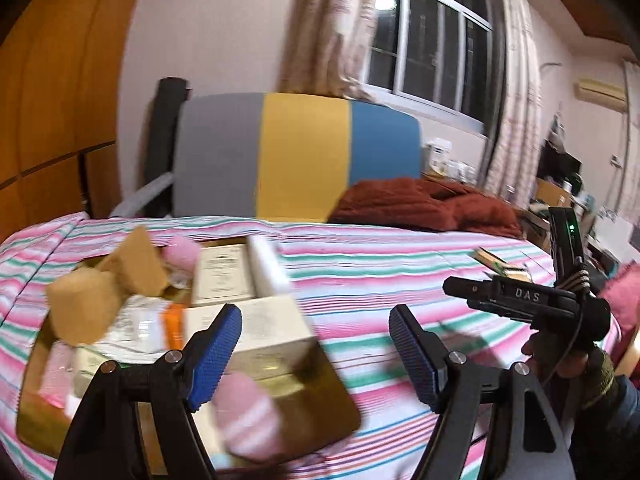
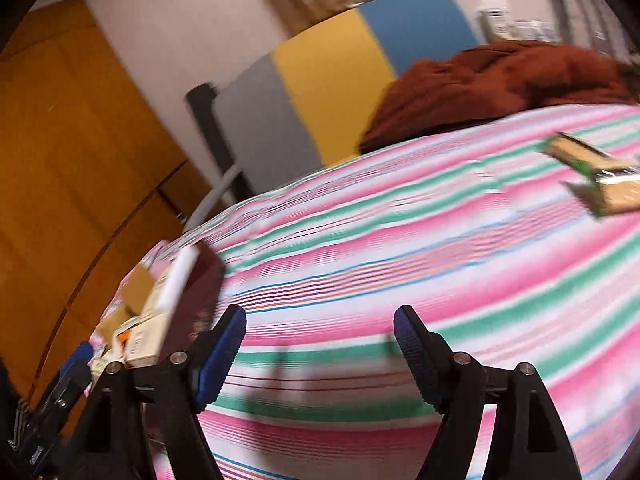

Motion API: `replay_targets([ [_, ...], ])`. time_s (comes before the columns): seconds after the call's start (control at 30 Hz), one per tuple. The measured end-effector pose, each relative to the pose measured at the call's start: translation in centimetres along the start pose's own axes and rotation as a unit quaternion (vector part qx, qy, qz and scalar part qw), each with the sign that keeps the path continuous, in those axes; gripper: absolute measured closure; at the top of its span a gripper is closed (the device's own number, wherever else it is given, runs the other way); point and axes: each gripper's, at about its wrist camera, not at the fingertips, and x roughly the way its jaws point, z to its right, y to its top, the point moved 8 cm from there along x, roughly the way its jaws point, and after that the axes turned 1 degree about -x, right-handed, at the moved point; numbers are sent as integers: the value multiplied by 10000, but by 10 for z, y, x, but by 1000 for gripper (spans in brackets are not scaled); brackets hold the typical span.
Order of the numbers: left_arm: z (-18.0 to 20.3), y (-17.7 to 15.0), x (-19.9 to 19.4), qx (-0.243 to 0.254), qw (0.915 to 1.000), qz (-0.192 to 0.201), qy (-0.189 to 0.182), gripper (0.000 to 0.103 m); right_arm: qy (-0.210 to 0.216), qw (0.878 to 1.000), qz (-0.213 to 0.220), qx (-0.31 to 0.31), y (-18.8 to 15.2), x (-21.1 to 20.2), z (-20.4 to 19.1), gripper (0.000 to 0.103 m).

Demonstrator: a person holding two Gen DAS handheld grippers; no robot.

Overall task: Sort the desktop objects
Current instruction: 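Reach to the bed and grasp a green cracker pack with the right tool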

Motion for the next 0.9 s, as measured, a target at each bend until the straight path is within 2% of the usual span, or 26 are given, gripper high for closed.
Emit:
replay_targets([
  [0.13, 36, -2, 9, 262, 9991, -127, -298, 25, -420, 9984, 131, 346, 1, -27, 56, 25],
  [0.33, 87, -16, 31, 620, 9944, -411, -752, 25, -980, 9921, 350, 701, 11, -60, 118, 25],
  [0.47, 106, -32, 48, 733, 9906, -666, -941, 25, -1417, 9862, 438, 739, 29, -72, 146, 25],
  [0.53, 112, -41, 55, 781, 9890, -752, -1005, 25, -1675, 9822, 483, 704, 50, -74, 156, 25],
  [0.7, 114, -53, 67, 821, 9871, -845, -1081, 25, -2348, 9690, 547, 531, 105, -57, 181, 25],
  [0.9, 110, -60, 82, 482, 9829, -1200, -1311, 25, -2968, 9538, 196, 433, 146, -11, 228, 26],
])
